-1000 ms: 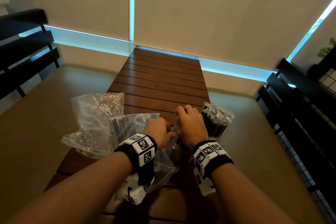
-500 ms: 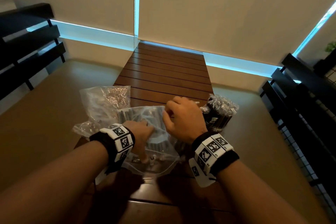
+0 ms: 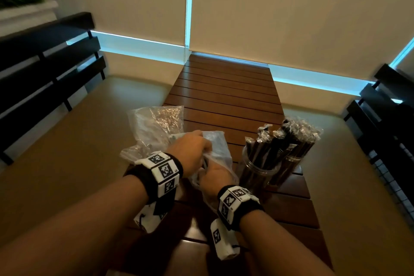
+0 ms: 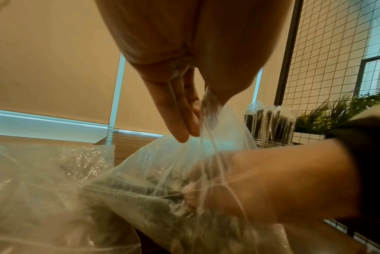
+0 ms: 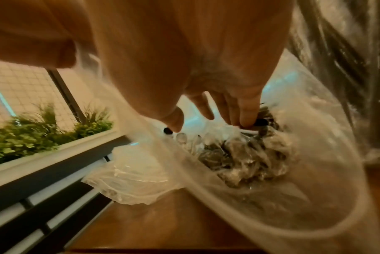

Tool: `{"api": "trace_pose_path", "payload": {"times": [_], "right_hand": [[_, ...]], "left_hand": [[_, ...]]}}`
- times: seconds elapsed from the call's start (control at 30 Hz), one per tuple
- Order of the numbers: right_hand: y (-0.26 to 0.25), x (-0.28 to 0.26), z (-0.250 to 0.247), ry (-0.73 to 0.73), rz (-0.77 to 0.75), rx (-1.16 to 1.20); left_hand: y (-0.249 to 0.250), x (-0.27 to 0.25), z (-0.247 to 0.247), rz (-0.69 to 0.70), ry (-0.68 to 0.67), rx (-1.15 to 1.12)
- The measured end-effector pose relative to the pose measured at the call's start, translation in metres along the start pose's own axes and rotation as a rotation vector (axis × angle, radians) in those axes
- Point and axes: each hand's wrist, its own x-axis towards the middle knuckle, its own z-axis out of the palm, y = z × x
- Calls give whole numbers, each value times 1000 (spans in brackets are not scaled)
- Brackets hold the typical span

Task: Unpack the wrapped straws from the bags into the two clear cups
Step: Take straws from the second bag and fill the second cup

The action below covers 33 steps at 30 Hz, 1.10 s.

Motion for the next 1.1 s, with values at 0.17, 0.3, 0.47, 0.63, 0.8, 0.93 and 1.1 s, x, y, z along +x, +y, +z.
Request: {"api": "trace_pose_path", "payload": {"times": [0.17, 0.3, 0.47, 0.63, 0.8, 0.93, 1.1], "right_hand": [[-8, 17, 3, -78, 104, -231], [-12, 21, 6, -182, 89, -325], [-16, 13, -2, -161, 30, -359], [-19, 25, 8, -245, 23, -289], [0, 61, 37, -375, 225, -214], [69, 143, 114, -523, 370, -359], [-14, 53, 27, -349, 249, -253]], "left_hand": [[-5, -4, 2, 41, -24, -5], [-11, -4, 6, 54, -40, -7], [-19, -6, 12, 46, -96, -18], [-30, -11, 9, 23, -68, 41], [-42, -16, 5, -62, -93, 82], [-43, -13, -1, -79, -60, 52], [-45, -9, -2, -44, -30, 34]]}}
